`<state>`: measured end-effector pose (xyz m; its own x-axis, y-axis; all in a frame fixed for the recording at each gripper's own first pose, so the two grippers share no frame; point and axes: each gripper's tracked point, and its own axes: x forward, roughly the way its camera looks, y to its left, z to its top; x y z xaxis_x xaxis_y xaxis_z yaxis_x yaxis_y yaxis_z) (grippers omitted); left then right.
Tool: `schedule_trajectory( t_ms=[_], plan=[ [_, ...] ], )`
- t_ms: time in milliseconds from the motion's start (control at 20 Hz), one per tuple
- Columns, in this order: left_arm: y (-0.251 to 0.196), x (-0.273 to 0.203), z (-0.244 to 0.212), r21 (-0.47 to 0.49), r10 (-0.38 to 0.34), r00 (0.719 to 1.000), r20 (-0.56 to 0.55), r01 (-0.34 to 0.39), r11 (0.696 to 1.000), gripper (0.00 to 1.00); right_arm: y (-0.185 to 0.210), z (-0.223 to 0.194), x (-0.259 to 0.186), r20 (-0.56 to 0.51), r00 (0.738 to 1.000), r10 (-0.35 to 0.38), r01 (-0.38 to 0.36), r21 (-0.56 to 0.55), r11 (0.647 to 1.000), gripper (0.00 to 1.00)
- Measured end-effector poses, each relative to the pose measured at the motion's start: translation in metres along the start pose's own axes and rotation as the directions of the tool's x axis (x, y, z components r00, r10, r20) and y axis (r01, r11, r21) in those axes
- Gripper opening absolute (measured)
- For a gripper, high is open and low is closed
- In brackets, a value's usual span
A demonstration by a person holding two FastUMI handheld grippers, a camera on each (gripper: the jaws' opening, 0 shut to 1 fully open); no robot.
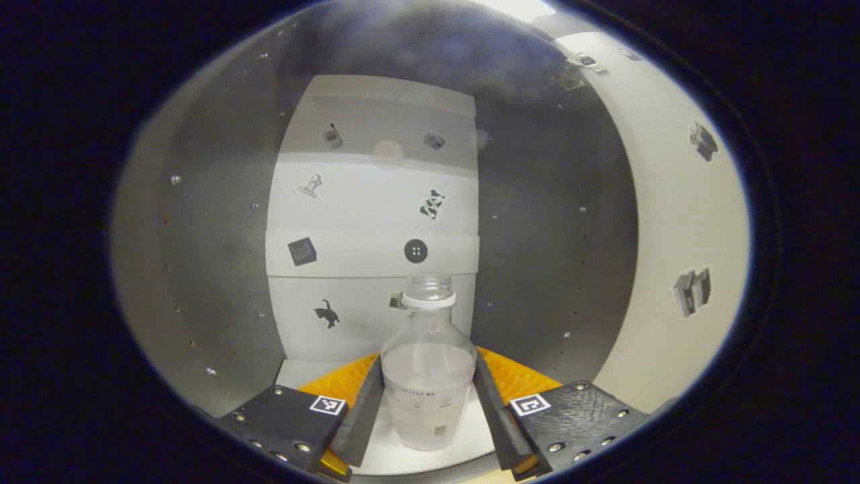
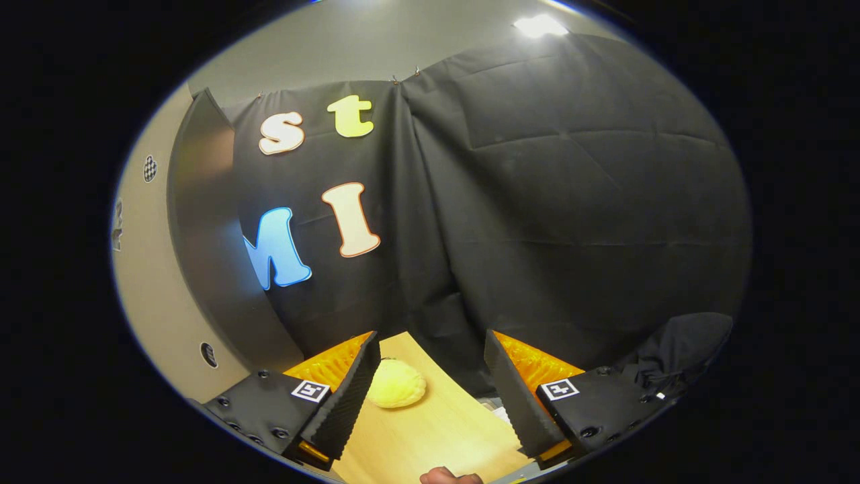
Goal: Open the cabinet door with the right hand, grasp the bottle in the cabinet with the left hand and place it on the coaster, then close the cabinet door with the right hand.
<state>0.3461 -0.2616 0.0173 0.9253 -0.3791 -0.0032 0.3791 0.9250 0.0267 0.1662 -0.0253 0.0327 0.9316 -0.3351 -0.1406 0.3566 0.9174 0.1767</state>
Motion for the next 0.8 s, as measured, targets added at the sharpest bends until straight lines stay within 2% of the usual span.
schedule_trajectory(
  t_ms=[100,150,200,250,350,400,450,500,550,600,650,750,800],
  plan=[
    [0.000,-0.024,0.006,0.002,-0.004,1.000,0.010,0.004,1.000,0.72,0.005,0.001,-0.006,0.010,1.000,0.018,-0.018,0.002,1.000,0.98],
    [0.000,-0.036,0.009,0.004,-0.003,1.000,0.015,0.003,1.000,0.75,0.008,0.002,-0.010,0.016,0.999,0.028,-0.028,0.001,1.000,0.98],
    [0.001,-0.050,0.012,0.008,-0.002,1.000,0.021,0.002,1.000,0.72,0.010,0.002,-0.016,0.020,0.999,0.037,-0.037,0.002,0.999,0.98],
    [0.003,-0.066,0.014,0.014,0.002,1.000,0.023,-0.002,1.000,0.72,0.013,0.002,-0.022,0.022,0.999,0.047,-0.047,0.005,0.999,0.93],
    [0.006,-0.098,0.017,0.024,0.018,0.999,0.031,-0.019,1.000,0.71,0.020,0.000,-0.034,0.024,0.997,0.075,-0.076,0.017,0.997,0.93],
    [0.008,-0.114,0.016,0.028,0.026,0.999,0.033,-0.027,0.999,0.71,0.021,0.000,-0.041,0.025,0.996,0.089,-0.089,0.018,0.996,0.98],
    [0.010,-0.132,0.016,0.032,0.039,0.999,0.036,-0.040,0.999,0.73,0.021,-0.001,-0.048,0.027,0.995,0.096,-0.096,0.015,0.995,0.98],
    [0.012,-0.149,0.014,0.037,0.053,0.998,0.035,-0.054,0.998,0.73,0.021,-0.002,-0.054,0.025,0.994,0.102,-0.102,0.016,0.995,0.92],
    [0.013,-0.167,0.010,0.040,0.063,0.998,0.031,-0.065,0.997,0.73,0.026,-0.005,-0.062,0.018,0.992,0.124,-0.124,0.016,0.992,0.92],
    [0.013,-0.184,0.007,0.043,0.071,0.997,0.031,-0.072,0.996,0.73,0.029,-0.006,-0.069,0.017,0.990,0.143,-0.143,0.009,0.990,0.93],
    [0.015,-0.202,0.001,0.049,0.083,0.996,0.034,-0.085,0.995,0.75,0.027,-0.006,-0.075,0.021,0.988,0.150,-0.150,-0.005,0.989,0.98],
    [0.016,-0.236,-0.014,0.060,0.110,0.993,0.037,-0.112,0.992,0.72,0.027,-0.009,-0.088,0.017,0.986,0.165,-0.164,-0.030,0.986,0.98],
    [0.016,-0.252,-0.025,0.063,0.121,0.992,0.032,-0.123,0.990,0.73,0.028,-0.011,-0.096,0.012,0.984,0.178,-0.178,-0.029,0.984,0.98]
  ],
)
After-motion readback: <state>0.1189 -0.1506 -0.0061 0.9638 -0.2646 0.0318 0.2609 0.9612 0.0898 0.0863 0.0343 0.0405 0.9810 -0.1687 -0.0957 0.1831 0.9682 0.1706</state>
